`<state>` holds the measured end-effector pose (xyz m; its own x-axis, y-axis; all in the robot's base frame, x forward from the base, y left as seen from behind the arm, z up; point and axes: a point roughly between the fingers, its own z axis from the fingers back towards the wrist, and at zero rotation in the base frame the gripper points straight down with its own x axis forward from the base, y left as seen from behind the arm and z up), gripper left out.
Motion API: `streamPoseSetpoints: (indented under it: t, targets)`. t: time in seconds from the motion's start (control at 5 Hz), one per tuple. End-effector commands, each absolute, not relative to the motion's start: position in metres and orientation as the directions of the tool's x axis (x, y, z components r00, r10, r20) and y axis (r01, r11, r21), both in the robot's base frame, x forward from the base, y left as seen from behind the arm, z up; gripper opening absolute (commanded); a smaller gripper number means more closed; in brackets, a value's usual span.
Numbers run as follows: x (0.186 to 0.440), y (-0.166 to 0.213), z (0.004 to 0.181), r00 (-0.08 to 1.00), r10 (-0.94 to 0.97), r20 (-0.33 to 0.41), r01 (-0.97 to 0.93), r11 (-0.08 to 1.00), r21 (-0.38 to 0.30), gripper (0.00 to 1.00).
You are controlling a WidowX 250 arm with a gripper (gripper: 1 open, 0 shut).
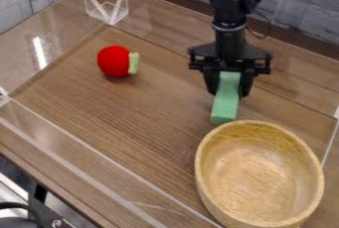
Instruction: Put the green stick in the brown bowl
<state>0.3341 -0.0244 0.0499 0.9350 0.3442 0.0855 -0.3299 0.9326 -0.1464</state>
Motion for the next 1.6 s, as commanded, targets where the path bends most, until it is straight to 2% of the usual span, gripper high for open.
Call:
streamPoseSetpoints:
  t: [0.0, 0.2, 0.6, 0.8, 1.2, 1.4]
  targets:
    - [0.341, -0.013, 0.064, 0.925, 0.35, 0.147, -0.324, 0.93, -0.17, 0.0]
    - [0.337, -0.003, 0.062, 0.922, 0.357, 0.15, -0.33, 0.928, -0.175, 0.0]
    - [0.34, -0.004, 0.089, 0.886, 0.437, 0.155, -0.409, 0.894, -0.181, 0.0]
    - [0.343, -0.001, 0.092, 0.873, 0.459, 0.164, -0.428, 0.882, -0.196, 0.0]
    - [0.347, -0.002, 0.09, 0.872, 0.456, 0.176, -0.418, 0.883, -0.214, 0.0]
    - [0.325, -0.018, 0.084, 0.863, 0.475, 0.171, -0.435, 0.872, -0.224, 0.0]
